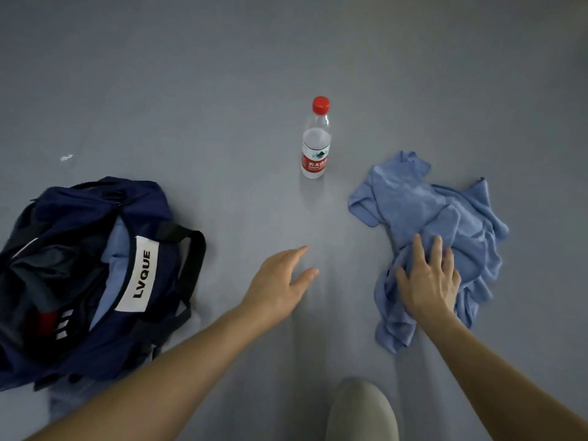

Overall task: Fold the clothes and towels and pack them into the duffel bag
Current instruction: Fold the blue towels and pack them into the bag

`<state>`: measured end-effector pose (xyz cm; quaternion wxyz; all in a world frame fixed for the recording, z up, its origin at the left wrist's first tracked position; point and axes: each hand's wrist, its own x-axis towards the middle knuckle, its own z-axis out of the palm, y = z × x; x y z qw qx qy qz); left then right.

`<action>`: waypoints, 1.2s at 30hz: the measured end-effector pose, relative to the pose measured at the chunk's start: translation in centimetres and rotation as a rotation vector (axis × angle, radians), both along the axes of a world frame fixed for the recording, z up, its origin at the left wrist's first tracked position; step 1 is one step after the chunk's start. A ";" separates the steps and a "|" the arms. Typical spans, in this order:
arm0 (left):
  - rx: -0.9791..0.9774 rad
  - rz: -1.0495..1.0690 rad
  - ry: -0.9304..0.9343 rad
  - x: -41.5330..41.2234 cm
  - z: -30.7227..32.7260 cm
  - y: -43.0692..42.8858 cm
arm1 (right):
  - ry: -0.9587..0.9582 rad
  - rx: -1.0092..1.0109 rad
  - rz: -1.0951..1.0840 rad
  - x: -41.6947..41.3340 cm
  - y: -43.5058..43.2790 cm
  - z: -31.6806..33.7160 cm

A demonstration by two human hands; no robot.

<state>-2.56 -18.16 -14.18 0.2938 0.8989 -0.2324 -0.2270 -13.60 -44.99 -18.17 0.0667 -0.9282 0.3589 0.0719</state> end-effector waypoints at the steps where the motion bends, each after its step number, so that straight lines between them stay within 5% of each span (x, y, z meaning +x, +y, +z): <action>1: 0.016 -0.007 0.001 -0.1 0.2 -0.5 | 0.031 0.010 -0.023 -0.7 -1.0 -0.1; 17: 0.277 0.048 0.003 -1.0 11.9 4.8 | -0.288 0.131 -0.133 -0.3 -2.5 3.3; 25: 0.187 0.137 -0.029 -0.7 19.5 4.2 | -0.585 0.478 0.130 5.6 3.3 14.3; 36: -0.006 0.200 -0.058 -3.2 27.6 12.8 | -0.670 0.762 0.323 8.0 14.6 31.6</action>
